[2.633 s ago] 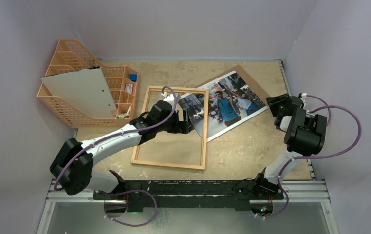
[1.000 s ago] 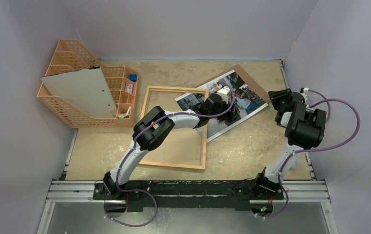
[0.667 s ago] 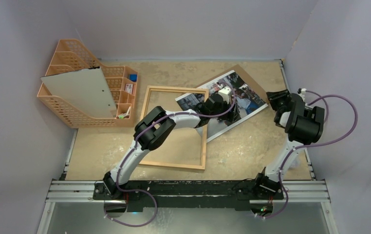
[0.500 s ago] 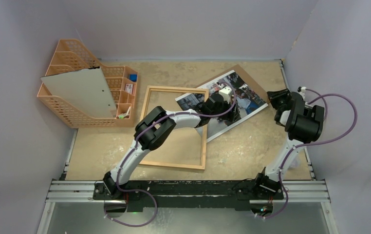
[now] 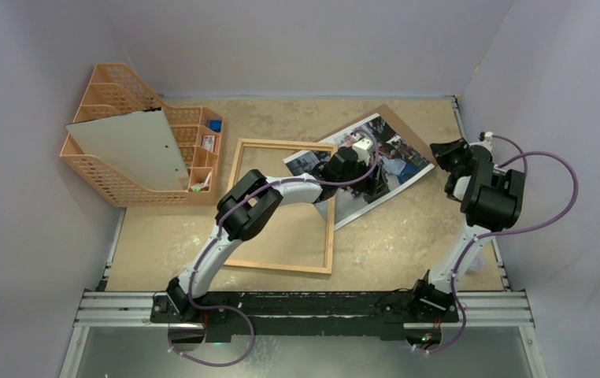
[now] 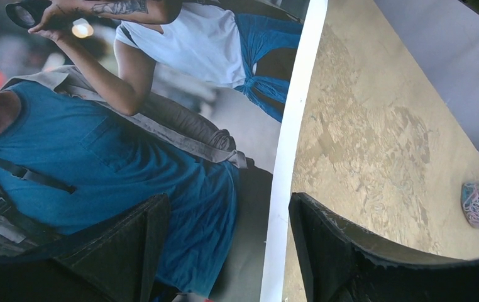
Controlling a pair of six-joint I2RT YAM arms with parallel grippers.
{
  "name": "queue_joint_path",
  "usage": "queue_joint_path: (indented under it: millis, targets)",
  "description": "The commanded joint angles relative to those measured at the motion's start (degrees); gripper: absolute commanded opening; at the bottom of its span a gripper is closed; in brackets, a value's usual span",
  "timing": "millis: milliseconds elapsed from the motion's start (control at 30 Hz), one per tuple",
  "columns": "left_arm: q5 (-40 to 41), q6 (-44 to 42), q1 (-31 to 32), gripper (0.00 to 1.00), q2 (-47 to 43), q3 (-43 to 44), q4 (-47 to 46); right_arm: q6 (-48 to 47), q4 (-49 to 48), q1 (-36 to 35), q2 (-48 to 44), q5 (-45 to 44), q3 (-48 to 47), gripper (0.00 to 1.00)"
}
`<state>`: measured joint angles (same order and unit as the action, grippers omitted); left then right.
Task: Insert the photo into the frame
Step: Pick up the photo frame item at the center of the board.
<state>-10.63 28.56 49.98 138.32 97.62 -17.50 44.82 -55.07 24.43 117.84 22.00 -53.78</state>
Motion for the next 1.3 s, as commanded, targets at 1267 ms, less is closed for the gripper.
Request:
queue_joint_path:
  millis: [1267]
  targets:
    - [14.20,3.37,-1.78,0.86,-39.68,-13.80,27.67,-17.64,47.16,-8.44,-48.36,-26.54,-26.03,0.00]
